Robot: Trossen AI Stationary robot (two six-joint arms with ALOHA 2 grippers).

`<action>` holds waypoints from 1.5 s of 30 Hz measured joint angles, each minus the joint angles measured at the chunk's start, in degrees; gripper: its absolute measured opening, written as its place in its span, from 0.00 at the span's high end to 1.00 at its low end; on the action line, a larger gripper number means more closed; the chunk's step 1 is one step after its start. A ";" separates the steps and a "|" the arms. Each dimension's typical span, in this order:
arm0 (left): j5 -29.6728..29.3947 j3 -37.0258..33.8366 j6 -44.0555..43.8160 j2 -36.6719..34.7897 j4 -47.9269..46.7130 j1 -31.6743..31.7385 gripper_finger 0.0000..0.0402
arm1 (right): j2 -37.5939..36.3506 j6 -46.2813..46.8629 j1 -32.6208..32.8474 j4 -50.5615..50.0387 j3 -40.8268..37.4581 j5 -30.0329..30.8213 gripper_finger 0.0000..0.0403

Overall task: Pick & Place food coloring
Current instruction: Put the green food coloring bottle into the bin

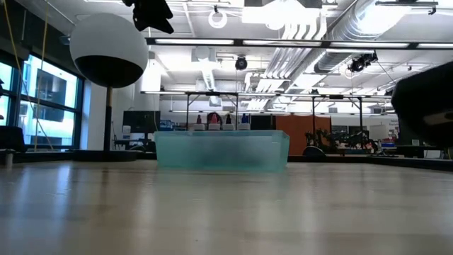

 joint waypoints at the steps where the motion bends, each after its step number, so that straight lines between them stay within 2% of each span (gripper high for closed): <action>1: 0.00 0.00 0.00 0.00 0.00 0.00 0.48 | 0.00 -0.06 -0.16 0.77 0.00 -0.07 0.70; 6: 0.02 0.00 0.00 0.00 -0.02 0.00 0.48 | -0.24 -0.27 -1.21 2.99 0.02 1.03 0.83; 9: 0.02 0.00 0.02 0.00 -0.11 0.00 0.48 | -2.28 -5.55 -2.30 3.06 0.15 4.49 0.85; 11: 0.04 0.00 0.49 0.00 -0.39 -0.02 0.48 | -4.74 -12.33 -3.21 3.01 0.16 10.12 0.85; 16: 0.08 0.00 1.60 0.00 -0.49 0.00 0.48 | -13.77 -32.88 -8.23 3.30 0.30 31.24 0.81; 18: 0.09 0.00 1.64 0.00 -0.50 0.00 0.48 | -17.03 -36.05 -12.17 3.71 0.31 37.94 0.79; 20: 0.09 0.00 1.69 0.00 -0.57 -0.01 0.48 | -19.53 -34.58 -17.87 3.86 0.31 40.94 0.79; 22: 0.09 0.00 1.74 0.00 -0.65 0.00 0.48 | -21.07 -30.12 -25.28 3.94 0.31 37.18 0.80; 27: 0.09 0.00 3.27 0.00 -1.71 0.00 0.48 | -19.32 -15.56 -42.98 1.73 0.31 14.17 0.82; 30: -0.02 0.00 3.52 0.00 -3.08 0.00 0.48 | -15.39 -13.63 -48.37 -0.12 0.28 9.47 0.82; 37: -0.04 0.00 5.17 0.00 -3.96 0.00 0.48 | -6.29 -13.97 -50.92 0.90 0.24 5.71 0.82; 45: -0.09 0.00 5.22 0.00 -3.93 0.00 0.48 | -3.08 -15.20 -50.96 0.65 0.24 -1.34 0.80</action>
